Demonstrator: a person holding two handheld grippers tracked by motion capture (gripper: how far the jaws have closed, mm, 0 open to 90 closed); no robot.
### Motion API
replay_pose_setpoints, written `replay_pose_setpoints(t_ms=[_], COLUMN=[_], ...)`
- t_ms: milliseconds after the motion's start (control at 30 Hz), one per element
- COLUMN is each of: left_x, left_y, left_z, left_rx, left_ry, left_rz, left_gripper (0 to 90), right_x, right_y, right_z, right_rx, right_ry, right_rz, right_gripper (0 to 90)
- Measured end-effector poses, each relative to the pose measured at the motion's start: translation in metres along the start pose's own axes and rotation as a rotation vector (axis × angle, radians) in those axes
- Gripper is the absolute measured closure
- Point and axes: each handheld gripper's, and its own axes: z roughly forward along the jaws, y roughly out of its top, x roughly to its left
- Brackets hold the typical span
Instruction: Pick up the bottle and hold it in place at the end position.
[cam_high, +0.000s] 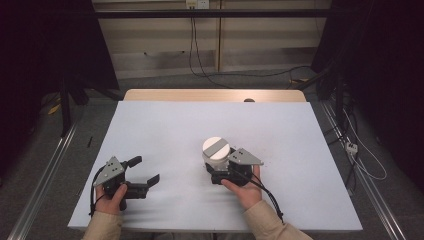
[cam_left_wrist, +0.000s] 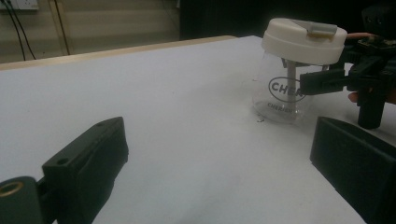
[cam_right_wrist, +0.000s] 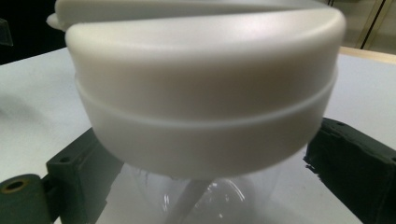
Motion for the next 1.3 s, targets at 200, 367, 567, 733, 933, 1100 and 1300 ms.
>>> replay_pose_setpoints(t_ms=[200, 367, 567, 733, 933, 1100, 1300], left_x=[0.0, 0.001, 0.0, 0.0, 0.001, 0.001, 0.001], left_y=[0.0, -0.001, -0.001, -0.001, -0.001, -0.001, -0.001], left_z=[0.0, 0.001, 0.001, 0.001, 0.001, 0.0, 0.001], left_rx=[0.0, 0.004, 0.005, 0.008, 0.006, 0.005, 0.005], left_ry=[-0.002, -0.003, -0.004, -0.007, -0.004, -0.005, -0.005], left_rz=[0.002, -0.002, -0.003, -0.002, -0.003, -0.001, -0.002], left_gripper=[3.8, 3.9, 3.9, 3.9, 3.9, 3.9, 3.9], right_x=[0.002, 0.002, 0.003, 0.002, 0.002, 0.001, 0.0], right_y=[0.002, 0.003, 0.004, 0.004, 0.005, 0.005, 0.009], right_z=[0.006, 0.011, 0.013, 0.012, 0.012, 0.012, 0.01], right_rx=[0.005, 0.019, 0.026, 0.025, 0.025, 0.022, 0.001], right_ry=[0.008, 0.025, 0.029, 0.029, 0.038, 0.041, 0.046], right_rz=[-0.018, -0.032, -0.042, -0.042, -0.059, -0.076, -0.075], right_gripper=[9.2, 15.3, 16.5, 17.6, 18.2, 18.4, 18.4])
